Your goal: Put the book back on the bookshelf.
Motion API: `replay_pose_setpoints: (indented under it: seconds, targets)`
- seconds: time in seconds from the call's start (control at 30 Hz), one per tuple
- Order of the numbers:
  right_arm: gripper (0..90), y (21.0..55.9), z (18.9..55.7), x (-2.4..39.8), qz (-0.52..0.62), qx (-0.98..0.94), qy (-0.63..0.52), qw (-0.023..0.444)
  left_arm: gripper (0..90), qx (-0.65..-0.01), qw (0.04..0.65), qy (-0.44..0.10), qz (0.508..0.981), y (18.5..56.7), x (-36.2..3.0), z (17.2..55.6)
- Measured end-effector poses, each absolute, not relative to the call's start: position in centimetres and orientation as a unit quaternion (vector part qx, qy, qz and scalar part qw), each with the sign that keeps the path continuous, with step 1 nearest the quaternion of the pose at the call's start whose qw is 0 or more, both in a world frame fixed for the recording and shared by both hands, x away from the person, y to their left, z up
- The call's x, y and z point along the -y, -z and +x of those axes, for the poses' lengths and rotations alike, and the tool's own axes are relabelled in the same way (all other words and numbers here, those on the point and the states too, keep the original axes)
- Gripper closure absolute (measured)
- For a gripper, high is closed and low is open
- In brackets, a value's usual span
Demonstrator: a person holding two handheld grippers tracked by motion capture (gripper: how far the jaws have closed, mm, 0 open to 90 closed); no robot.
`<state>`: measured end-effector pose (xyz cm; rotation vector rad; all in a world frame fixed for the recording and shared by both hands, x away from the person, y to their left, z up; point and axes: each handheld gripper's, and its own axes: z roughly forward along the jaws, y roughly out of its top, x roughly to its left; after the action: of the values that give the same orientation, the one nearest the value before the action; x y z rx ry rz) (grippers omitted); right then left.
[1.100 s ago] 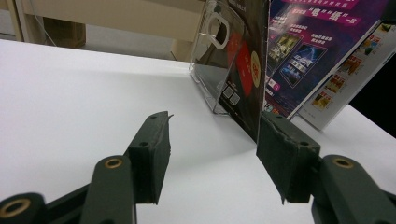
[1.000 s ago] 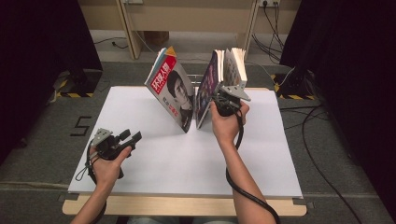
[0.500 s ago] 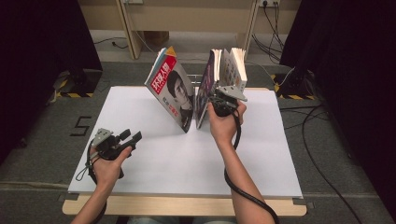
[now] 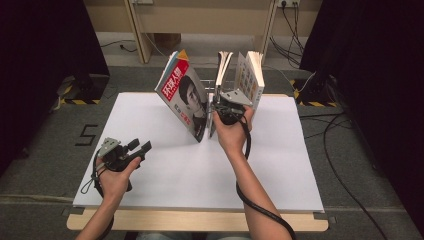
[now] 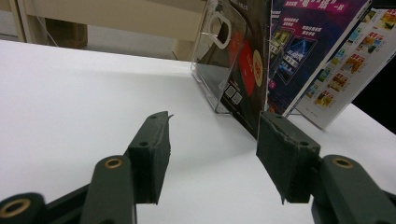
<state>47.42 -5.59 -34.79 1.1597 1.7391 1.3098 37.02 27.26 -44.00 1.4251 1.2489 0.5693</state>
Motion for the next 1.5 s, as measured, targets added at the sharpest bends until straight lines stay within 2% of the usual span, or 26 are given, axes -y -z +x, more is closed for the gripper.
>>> replay_pose_setpoints:
  seconds: [0.4,1.0,1.3,1.5]
  targets:
    - [70.7,34.83,47.52,5.14,0.441,-0.667,-0.494,0.342,43.8,-0.527,0.549,-0.241,0.602,44.05,-27.32,37.01]
    - [71.2,35.00,47.57,5.26,0.449,-0.658,-0.503,0.335,43.8,-0.526,0.548,-0.243,0.603,44.06,-27.30,36.96]
    - [68.7,34.82,47.85,5.42,0.462,-0.648,-0.506,0.334,43.8,-0.527,0.548,-0.242,0.602,44.08,-27.41,36.97]
    - [63.8,34.36,48.22,5.94,0.483,-0.628,-0.511,0.334,43.9,-0.528,0.548,-0.241,0.603,44.14,-27.37,36.99]
